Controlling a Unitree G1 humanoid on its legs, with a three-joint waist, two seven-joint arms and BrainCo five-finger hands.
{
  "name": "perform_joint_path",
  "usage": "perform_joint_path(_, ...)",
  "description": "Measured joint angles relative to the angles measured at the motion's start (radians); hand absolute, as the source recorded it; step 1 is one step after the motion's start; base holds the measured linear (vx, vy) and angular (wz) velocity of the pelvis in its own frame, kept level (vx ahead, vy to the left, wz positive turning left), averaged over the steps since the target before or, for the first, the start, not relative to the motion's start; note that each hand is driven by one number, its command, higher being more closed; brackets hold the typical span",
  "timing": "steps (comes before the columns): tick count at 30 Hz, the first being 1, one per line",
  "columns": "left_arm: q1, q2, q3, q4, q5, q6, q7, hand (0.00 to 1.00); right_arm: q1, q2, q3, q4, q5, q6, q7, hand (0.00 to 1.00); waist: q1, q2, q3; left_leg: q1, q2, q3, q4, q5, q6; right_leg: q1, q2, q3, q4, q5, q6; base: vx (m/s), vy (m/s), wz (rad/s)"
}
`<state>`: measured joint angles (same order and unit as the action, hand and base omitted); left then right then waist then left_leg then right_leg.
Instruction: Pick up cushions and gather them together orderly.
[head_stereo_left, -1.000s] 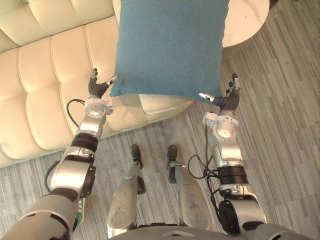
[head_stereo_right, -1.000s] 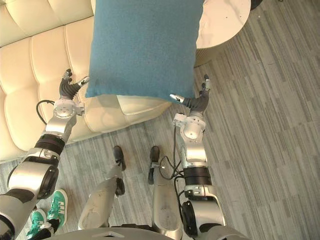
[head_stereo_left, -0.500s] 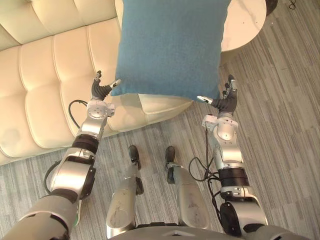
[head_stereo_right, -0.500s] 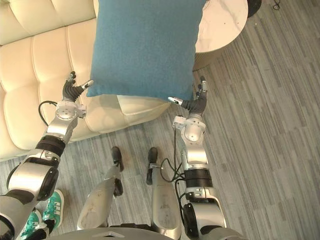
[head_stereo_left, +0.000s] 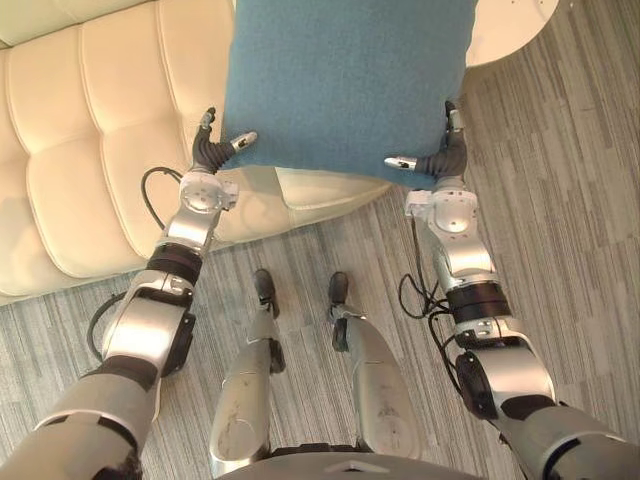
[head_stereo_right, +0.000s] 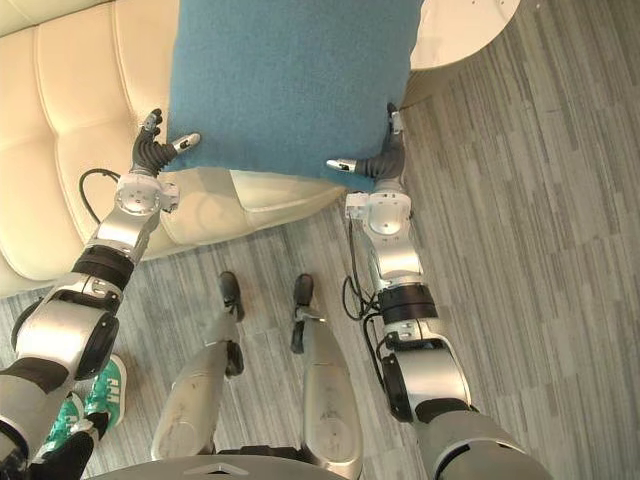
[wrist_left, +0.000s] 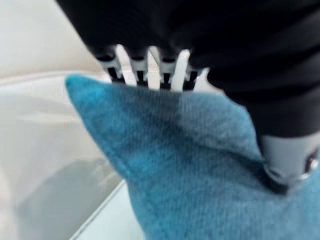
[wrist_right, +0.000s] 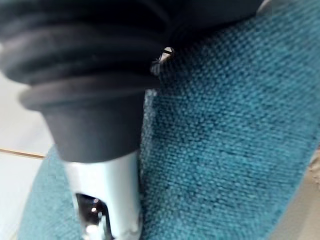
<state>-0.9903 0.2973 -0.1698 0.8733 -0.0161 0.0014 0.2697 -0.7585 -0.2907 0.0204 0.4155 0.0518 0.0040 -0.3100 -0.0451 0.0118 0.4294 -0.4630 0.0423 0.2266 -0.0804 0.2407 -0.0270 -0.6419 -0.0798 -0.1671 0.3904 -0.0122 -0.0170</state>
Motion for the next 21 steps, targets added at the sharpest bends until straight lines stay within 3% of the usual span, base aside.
perform_joint_path(5, -0.043, -0.004, -0.011, 0.0, 0.0, 0.002, 0.008, 1.0, -0.04, 0.003, 0.024, -0.002, 0.0, 0.003, 0.0, 1.0, 0.002, 0.0, 0.0, -0.032, 0.005, 0.03, -0.005, -0.005, 0.004, -0.037, -0.002, 0.002, 0.001, 0.007, -0.009, -0.02, -0.016, -0.05)
perform_joint_path(10, -0.107, -0.003, -0.01, -0.055, -0.005, 0.009, 0.013, 1.0, -0.099, -0.002, 0.026, -0.009, 0.007, 0.003, -0.006, 1.0, 0.001, 0.001, 0.0, -0.083, 0.03, 0.132, 0.001, -0.002, 0.001, -0.091, -0.009, -0.003, 0.0, 0.018, -0.01, 0.0, -0.008, 0.05)
perform_joint_path(21, -0.117, 0.015, -0.009, -0.218, -0.084, 0.009, 0.031, 1.0, -0.161, -0.032, 0.027, -0.06, 0.092, 0.003, -0.025, 1.0, 0.008, 0.003, 0.002, -0.113, 0.054, 0.162, 0.058, -0.018, 0.003, -0.096, -0.001, -0.003, -0.011, 0.019, -0.012, 0.01, -0.012, -0.02)
